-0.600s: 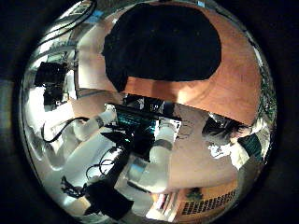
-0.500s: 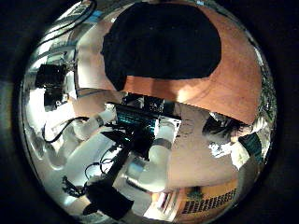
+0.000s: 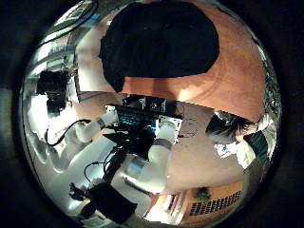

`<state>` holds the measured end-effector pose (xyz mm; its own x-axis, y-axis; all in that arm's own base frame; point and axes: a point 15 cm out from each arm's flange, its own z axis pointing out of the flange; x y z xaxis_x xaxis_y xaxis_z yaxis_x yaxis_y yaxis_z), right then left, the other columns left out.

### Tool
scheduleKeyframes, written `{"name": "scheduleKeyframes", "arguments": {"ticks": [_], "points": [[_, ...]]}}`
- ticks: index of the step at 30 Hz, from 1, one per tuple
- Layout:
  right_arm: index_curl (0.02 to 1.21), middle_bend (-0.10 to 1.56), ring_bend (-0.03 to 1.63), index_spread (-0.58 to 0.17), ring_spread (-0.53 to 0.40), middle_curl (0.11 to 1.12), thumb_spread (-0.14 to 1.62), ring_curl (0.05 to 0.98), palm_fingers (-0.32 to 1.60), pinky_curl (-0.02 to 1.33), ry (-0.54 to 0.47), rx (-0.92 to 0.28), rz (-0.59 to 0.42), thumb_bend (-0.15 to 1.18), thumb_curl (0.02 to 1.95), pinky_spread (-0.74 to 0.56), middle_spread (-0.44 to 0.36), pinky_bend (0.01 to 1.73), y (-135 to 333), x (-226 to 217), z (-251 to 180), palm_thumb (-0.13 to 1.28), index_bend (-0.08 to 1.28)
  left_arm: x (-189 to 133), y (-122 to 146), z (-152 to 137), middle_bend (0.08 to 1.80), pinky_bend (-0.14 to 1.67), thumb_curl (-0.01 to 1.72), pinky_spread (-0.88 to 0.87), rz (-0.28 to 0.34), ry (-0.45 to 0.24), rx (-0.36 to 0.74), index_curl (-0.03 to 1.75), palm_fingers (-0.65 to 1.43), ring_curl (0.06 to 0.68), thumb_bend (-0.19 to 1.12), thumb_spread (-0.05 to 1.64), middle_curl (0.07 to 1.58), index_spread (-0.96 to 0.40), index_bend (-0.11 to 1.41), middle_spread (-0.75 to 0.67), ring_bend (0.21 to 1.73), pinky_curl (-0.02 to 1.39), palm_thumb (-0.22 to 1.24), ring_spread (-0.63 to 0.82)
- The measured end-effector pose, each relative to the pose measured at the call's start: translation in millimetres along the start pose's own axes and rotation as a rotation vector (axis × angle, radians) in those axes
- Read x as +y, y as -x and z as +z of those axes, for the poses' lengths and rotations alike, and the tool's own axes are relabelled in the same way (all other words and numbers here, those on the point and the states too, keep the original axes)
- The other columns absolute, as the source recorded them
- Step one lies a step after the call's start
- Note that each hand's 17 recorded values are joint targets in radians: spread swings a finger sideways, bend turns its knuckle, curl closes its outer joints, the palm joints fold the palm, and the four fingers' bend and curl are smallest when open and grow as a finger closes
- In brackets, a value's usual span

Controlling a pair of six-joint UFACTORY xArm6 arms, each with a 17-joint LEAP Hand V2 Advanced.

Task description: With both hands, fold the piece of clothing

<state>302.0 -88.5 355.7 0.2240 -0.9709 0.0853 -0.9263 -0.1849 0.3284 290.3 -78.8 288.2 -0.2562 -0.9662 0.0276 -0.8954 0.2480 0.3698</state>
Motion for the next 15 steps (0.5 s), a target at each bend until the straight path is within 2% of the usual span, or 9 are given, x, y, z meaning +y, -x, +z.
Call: {"name": "scheduleKeyframes", "arguments": {"ticks": [5, 12, 15], "points": [[0.27, 0.24, 0.51, -0.359, 0.16, 0.35, 1.15, 0.225, 0.11, 0.21, 0.001, -0.006, 0.012, -0.02, 0.21, 0.33, 0.012, 0.57, 1, 0, 1, 0.0, 0.15, -15, -42, 30, 0.19, 0.44, 0.27, 0.46, 0.113, -0.038, -0.04, 0.31, 0.01, 0.19, -0.02, 1.02, 0.33, 0.02, 0.15, 0.34, 0.72, 0.33, 0.05, 0.42], [0.27, 0.24, 0.5, -0.349, 0.16, 0.36, 1.16, 0.231, 0.11, 0.22, 0.022, -0.011, 0.039, -0.02, 0.22, 0.34, 0.012, 0.56, 3, 0, 4, 0.01, 0.15, -35, -70, 86, 0.19, 0.46, 0.28, 0.48, 0.163, -0.104, -0.059, 0.29, -0.01, 0.194, -0.03, 0.98, 0.33, 0.07, 0.15, 0.38, 0.73, 0.33, 0.05, 0.46], [0.27, 0.23, 0.5, -0.347, 0.16, 0.36, 1.16, 0.232, 0.12, 0.23, 0.026, -0.008, 0.044, -0.02, 0.22, 0.35, 0.012, 0.55, 5, 0, 4, 0.01, 0.16, -52, -75, 104, 0.19, 0.48, 0.29, 0.49, 0.17, -0.163, -0.069, 0.28, -0.01, 0.198, -0.03, 0.96, 0.32, 0.08, 0.14, 0.39, 0.74, 0.34, 0.06, 0.48]]}}
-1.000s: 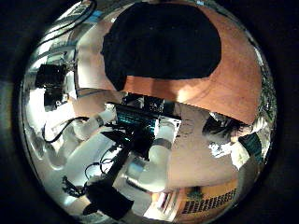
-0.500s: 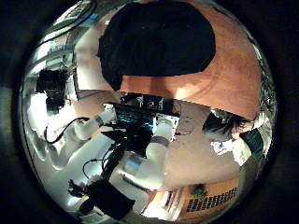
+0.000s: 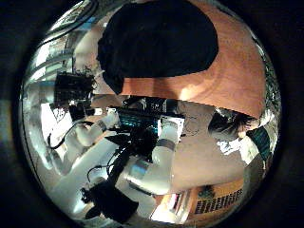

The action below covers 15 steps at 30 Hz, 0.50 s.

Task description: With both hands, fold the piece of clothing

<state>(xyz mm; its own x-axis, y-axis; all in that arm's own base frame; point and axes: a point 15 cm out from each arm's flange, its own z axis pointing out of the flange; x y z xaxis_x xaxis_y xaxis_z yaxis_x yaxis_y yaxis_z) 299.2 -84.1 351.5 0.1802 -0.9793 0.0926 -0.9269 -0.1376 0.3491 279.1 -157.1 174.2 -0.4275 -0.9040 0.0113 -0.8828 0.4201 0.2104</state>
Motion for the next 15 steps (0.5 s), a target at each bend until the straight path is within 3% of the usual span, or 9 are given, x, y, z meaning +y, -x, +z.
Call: {"name": "scheduleKeyframes", "arguments": {"ticks": [5, 11, 15], "points": [[0.27, 0.23, 0.49, -0.348, 0.16, 0.36, 1.16, 0.234, 0.12, 0.23, 0.017, -0.005, 0.01, -0.02, 0.22, 0.35, 0.012, 0.54, 2, 3, 2, 0.02, 0.16, -19, 2, 26, 0.19, 0.51, 0.29, 0.49, -0.017, -0.087, -0.042, 0.27, 0.01, 0.205, -0.03, 0.95, 0.32, 0.1, 0.14, 0.41, 0.78, 0.34, 0.07, 0.5], [0.28, 0.23, 0.49, -0.347, 0.161, 0.36, 1.16, 0.237, 0.13, 0.24, 0.034, -0.009, 0.007, -0.02, 0.21, 0.35, 0.012, 0.52, 4, 7, 3, 0.02, 0.16, -27, 3, 52, 0.21, 0.54, 0.3, 0.48, -0.028, -0.073, -0.073, 0.26, 0.06, 0.208, -0.02, 0.94, 0.33, 0.12, 0.15, 0.41, 0.8, 0.34, 0.09, 0.49], [0.28, 0.23, 0.48, -0.347, 0.162, 0.36, 1.17, 0.238, 0.13, 0.24, 0.033, -0.008, 0.007, -0.02, 0.21, 0.35, 0.012, 0.51, 4, 7, 3, 0.02, 0.16, -34, 3, 58, 0.37, 0.49, 0.31, 0.42, -0.032, -0.068, -0.074, 0.26, 0.2, 0.202, -0.01, 0.96, 0.38, 0.13, 0.15, 0.29, 0.8, 0.32, 0.14, 0.39]]}}
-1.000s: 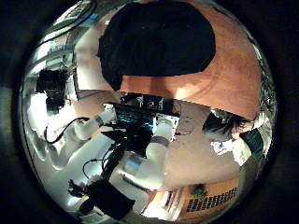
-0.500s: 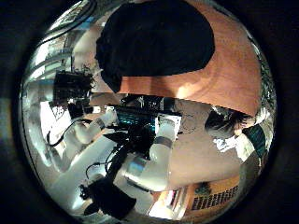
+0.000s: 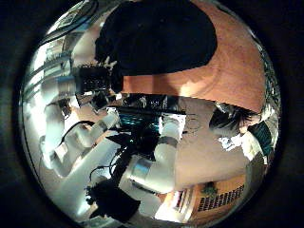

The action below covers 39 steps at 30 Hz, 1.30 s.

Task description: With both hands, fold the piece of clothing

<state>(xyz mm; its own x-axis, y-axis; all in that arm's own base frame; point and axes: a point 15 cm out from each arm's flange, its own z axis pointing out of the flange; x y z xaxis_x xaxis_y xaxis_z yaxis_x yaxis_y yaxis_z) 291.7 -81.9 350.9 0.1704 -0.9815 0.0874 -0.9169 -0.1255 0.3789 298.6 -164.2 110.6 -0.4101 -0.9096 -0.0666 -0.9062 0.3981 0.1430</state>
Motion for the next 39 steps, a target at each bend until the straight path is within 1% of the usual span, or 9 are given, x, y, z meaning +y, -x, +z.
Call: {"name": "scheduleKeyframes", "arguments": {"ticks": [3, 4, 7, 12, 18, 23, 30, 34, 39], "points": [[0.28, 0.22, 0.47, -0.349, 0.162, 0.36, 1.17, 0.238, 0.14, 0.24, 0.0, 0.0, 0.0, -0.02, 0.21, 0.35, 0.012, 0.5, 0, 0, 0, 0.02, 0.16, -6, 1, -4, 0.53, 0.48, 0.33, 0.26, -0.003, -0.007, 0.0, 0.27, 0.41, 0.202, 0.02, 1.01, 0.44, 0.09, 0.17, 0.16, 0.83, 0.31, 0.26, 0.2], [0.28, 0.22, 0.47, -0.349, 0.162, 0.36, 1.17, 0.238, 0.14, 0.24, 0.003, -0.001, 0.001, -0.02, 0.21, 0.36, 0.012, 0.5, 0, 0, 1, 0.02, 0.16, -6, 1, -4, 0.6, 0.58, 0.34, 0.13, -0.002, -0.006, 0.0, 0.27, 0.63, 0.22, 0.05, 1.04, 0.47, 0.05, 0.17, 0.1, 0.9, 0.34, 0.33, 0.09], [0.28, 0.22, 0.47, -0.35, 0.162, 0.36, 1.18, 0.24, 0.15, 0.25, 0.001, 0.001, 0.002, -0.02, 0.21, 0.36, 0.012, 0.49, 0, 0, 0, 0.02, 0.16, -9, 2, -10, 0.72, 0.74, 0.36, -0.11, -0.008, -0.008, 0.002, 0.29, 0.9, 0.277, 0.07, 1.1, 0.55, -0.05, 0.21, -0.03, 1.04, 0.39, 0.43, -0.16], [0.29, 0.21, 0.46, -0.351, 0.163, 0.36, 1.18, 0.239, 0.16, 0.25, 0.005, 0.002, -0.004, -0.02, 0.21, 0.36, 0.012, 0.48, 1, -1, 1, 0.02, 0.16, -16, 6, -27, 0.82, 0.99, 0.39, -0.35, -0.015, -0.002, -0.001, 0.37, 1.09, 0.388, 0.07, 1.17, 0.7, -0.22, 0.34, -0.22, 1.23, 0.53, 0.52, -0.36], [0.29, 0.21, 0.46, -0.353, 0.163, 0.36, 1.18, 0.24, 0.18, 0.25, 0.013, 0.005, -0.016, -0.02, 0.21, 0.37, 0.012, 0.46, 4, -4, 2, 0.03, 0.17, -22, 8, -50, 0.93, 1.19, 0.44, -0.47, -0.006, 0.007, -0.007, 0.53, 1.13, 0.47, 0.09, 1.18, 0.83, -0.41, 0.6, -0.37, 1.37, 0.64, 0.66, -0.42], [0.29, 0.22, 0.49, -0.352, 0.143, 0.36, 1.19, 0.248, 0.21, 0.25, 0.053, 0.006, -0.049, 0.0, 0.22, 0.36, 0.001, 0.45, 12, -16, 12, 0.1, 0.15, -36, 9, -89, 1.01, 1.25, 0.48, -0.51, 0.014, 0.004, -0.01, 0.66, 1.11, 0.507, 0.05, 1.15, 0.9, -0.51, 0.75, -0.44, 1.44, 0.7, 0.7, -0.41], [0.27, 0.24, 0.54, -0.33, 0.077, 0.37, 1.18, 0.265, 0.23, 0.26, 0.1, 0.015, -0.107, 0.0, 0.25, 0.33, -0.021, 0.46, 28, -34, 25, 0.24, 0.14, -46, 13, -140, 1.07, 1.28, 0.51, -0.53, 0.051, 0.116, -0.017, 0.81, 1.06, 0.531, 0.0, 1.13, 0.96, -0.59, 0.81, -0.5, 1.49, 0.76, 0.72, -0.41], [0.27, 0.26, 0.54, -0.306, 0.067, 0.38, 1.16, 0.267, 0.2, 0.26, 0.113, 0.021, -0.135, -0.02, 0.25, 0.32, -0.021, 0.47, 36, -48, 37, 0.25, 0.14, -48, 14, -151, 1.08, 1.28, 0.52, -0.53, 0.067, 0.182, -0.012, 0.86, 1.04, 0.535, -0.01, 1.12, 0.97, -0.62, 0.8, -0.51, 1.5, 0.78, 0.72, -0.4], [0.26, 0.25, 0.53, -0.286, 0.077, 0.38, 1.13, 0.266, 0.17, 0.27, 0.138, -0.001, -0.139, -0.02, 0.25, 0.31, -0.009, 0.48, 48, -57, 84, 0.25, 0.15, -51, 19, -158, 1.08, 1.27, 0.54, -0.54, 0.065, 0.22, 0.005, 0.94, 1.03, 0.537, -0.01, 1.12, 0.99, -0.65, 0.77, -0.53, 1.51, 0.81, 0.72, -0.4]]}}
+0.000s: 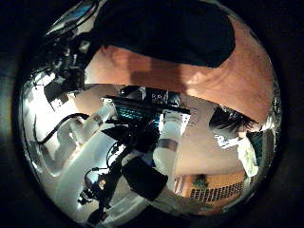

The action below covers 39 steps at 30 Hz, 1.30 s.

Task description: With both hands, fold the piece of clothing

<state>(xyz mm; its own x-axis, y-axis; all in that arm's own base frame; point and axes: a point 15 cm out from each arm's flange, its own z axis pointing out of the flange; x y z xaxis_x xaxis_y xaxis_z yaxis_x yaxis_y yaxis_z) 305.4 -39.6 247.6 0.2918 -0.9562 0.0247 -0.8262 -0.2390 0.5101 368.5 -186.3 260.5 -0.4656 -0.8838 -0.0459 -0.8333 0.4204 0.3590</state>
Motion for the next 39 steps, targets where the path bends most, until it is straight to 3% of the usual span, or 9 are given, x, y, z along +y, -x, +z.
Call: {"name": "scheduleKeyframes", "arguments": {"ticks": [13, 17, 19, 22, 24, 27, 33, 36, 39], "points": [[0.27, 0.29, 0.57, -0.228, 0.059, 0.39, 1.06, 0.274, 0.22, 0.26, -0.076, 0.007, 0.097, -0.02, 0.27, 0.3, -0.007, 0.46, 7, -39, 61, 0.26, 0.16, -3, 6, -10, 1.07, 1.24, 0.55, -0.56, 0.001, 0.045, 0.024, 1.09, 1.03, 0.534, -0.01, 1.13, 1.02, -0.7, 0.67, -0.55, 1.52, 0.86, 0.7, -0.4], [0.28, 0.33, 0.62, -0.219, 0.007, 0.4, 1.07, 0.284, 0.29, 0.25, -0.11, 0.018, 0.125, 0.0, 0.29, 0.28, -0.037, 0.45, 9, -52, 71, 0.35, 0.16, -2, 6, -12, 1.06, 1.23, 0.55, -0.56, 0.005, 0.052, 0.024, 1.13, 1.04, 0.532, -0.02, 1.13, 1.02, -0.71, 0.65, -0.55, 1.51, 0.87, 0.7, -0.4], [0.28, 0.37, 0.66, -0.223, -0.032, 0.42, 1.08, 0.295, 0.37, 0.25, -0.104, 0.022, 0.127, 0.01, 0.3, 0.24, -0.06, 0.44, 12, -56, 77, 0.4, 0.16, -1, 7, -12, 1.06, 1.22, 0.55, -0.57, 0.003, 0.054, 0.025, 1.15, 1.04, 0.531, -0.02, 1.12, 1.02, -0.72, 0.64, -0.56, 1.51, 0.88, 0.69, -0.4], [0.25, 0.43, 0.86, -0.279, -0.178, 0.45, 1.1, 0.335, 0.79, 0.28, -0.095, 0.029, 0.143, 0.05, 0.33, -0.05, -0.148, 0.72, 17, -58, 80, 0.55, 0.12, 1, 8, -12, 1.05, 1.22, 0.56, -0.57, 0.008, 0.062, 0.026, 1.17, 1.05, 0.529, -0.01, 1.12, 1.03, -0.72, 0.62, -0.56, 1.51, 0.89, 0.69, -0.4], [0.27, 0.51, 0.98, -0.337, -0.221, 0.5, 1.11, 0.382, 1.12, 0.34, -0.107, 0.035, 0.152, 0.07, 0.35, -0.18, -0.194, 0.88, 18, -62, 78, 0.64, 0.2, 3, 8, -14, 1.05, 1.21, 0.56, -0.57, 0.01, 0.063, 0.026, 1.18, 1.05, 0.529, -0.01, 1.13, 1.03, -0.73, 0.6, -0.56, 1.51, 0.89, 0.7, -0.4], [0.37, 0.7, 1.06, -0.399, -0.238, 0.61, 1.12, 0.466, 1.29, 0.44, -0.18, 0.042, 0.161, 0.08, 0.38, -0.23, -0.232, 1.04, 16, -76, 68, 0.73, 0.4, 6, 9, -16, 1.04, 1.2, 0.56, -0.58, 0.012, 0.063, 0.027, 1.2, 1.05, 0.528, -0.01, 1.13, 1.03, -0.74, 0.59, -0.57, 1.5, 0.9, 0.69, -0.4], [0.61, 1.02, 1.23, -0.405, -0.243, 0.78, 1.2, 0.572, 1.25, 0.57, -0.369, 0.056, 0.196, 0.12, 0.43, -0.22, -0.236, 1.24, 4, -81, 19, 0.87, 0.87, 14, 15, -17, 1.03, 1.18, 0.56, -0.59, 0.015, 0.072, 0.03, 1.23, 1.06, 0.528, -0.01, 1.13, 1.04, -0.75, 0.56, -0.57, 1.5, 0.92, 0.69, -0.4], [0.69, 1.12, 1.3, -0.379, -0.242, 0.83, 1.21, 0.614, 1.19, 0.62, -0.401, 0.06, 0.211, 0.12, 0.47, -0.21, -0.228, 1.29, -2, -69, 5, 0.92, 1.0, 23, 16, -10, 1.03, 1.18, 0.56, -0.59, 0.025, 0.095, 0.032, 1.25, 1.06, 0.528, -0.02, 1.13, 1.04, -0.75, 0.55, -0.57, 1.5, 0.93, 0.69, -0.4], [0.74, 1.17, 1.35, -0.358, -0.238, 0.86, 1.21, 0.643, 1.14, 0.66, -0.363, 0.055, 0.221, 0.11, 0.49, -0.2, -0.219, 1.33, -2, -51, 5, 0.93, 1.06, 33, 17, -5, 1.02, 1.17, 0.55, -0.59, 0.035, 0.108, 0.034, 1.26, 1.05, 0.529, -0.02, 1.14, 1.05, -0.75, 0.53, -0.57, 1.5, 0.94, 0.68, -0.4]]}}
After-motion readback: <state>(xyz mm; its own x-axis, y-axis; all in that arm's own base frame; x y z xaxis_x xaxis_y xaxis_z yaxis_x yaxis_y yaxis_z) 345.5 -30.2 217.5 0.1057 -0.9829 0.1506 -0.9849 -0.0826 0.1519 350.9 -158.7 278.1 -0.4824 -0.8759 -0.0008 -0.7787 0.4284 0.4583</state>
